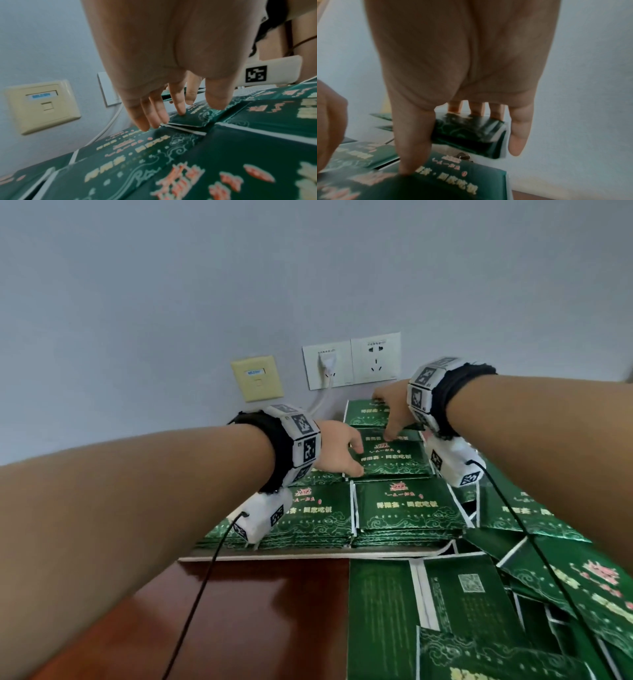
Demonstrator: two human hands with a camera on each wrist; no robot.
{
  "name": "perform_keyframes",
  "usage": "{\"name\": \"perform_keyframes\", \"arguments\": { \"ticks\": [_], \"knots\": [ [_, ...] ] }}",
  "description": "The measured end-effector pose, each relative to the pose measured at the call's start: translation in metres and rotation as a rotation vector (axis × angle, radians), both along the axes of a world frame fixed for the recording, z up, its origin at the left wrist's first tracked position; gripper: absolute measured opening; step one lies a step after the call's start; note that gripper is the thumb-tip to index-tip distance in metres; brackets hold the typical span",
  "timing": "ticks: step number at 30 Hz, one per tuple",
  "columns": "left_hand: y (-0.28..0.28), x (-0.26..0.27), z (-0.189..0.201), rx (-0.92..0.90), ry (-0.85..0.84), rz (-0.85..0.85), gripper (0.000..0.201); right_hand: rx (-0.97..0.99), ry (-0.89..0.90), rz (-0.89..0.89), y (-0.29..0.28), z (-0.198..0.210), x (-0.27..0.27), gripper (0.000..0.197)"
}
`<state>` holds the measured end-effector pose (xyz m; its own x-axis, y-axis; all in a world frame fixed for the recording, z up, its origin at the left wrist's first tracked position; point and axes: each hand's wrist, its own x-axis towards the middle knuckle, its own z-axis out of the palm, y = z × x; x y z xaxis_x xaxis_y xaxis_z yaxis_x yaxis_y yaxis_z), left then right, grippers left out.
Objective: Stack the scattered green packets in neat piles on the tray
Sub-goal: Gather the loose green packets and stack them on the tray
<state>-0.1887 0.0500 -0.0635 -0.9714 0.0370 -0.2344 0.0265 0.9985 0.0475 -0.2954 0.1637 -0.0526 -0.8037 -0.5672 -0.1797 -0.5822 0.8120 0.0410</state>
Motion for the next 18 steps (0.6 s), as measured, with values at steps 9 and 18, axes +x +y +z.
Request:
{"name": "perform_keyframes", "arguments": {
  "ticks": [9, 18],
  "knots": [
    [0.008, 0.004, 0.006, 0.006, 0.001, -0.022, 0.047, 0.014, -0.049, 0.022, 0.002, 0.004, 0.002, 0.078],
    [-0.005, 0.036, 0.021, -0.033, 0.046, 0.008, 0.051, 0.043, -0.037, 0.065, 0.011, 0.019, 0.044, 0.069]
  ]
}}
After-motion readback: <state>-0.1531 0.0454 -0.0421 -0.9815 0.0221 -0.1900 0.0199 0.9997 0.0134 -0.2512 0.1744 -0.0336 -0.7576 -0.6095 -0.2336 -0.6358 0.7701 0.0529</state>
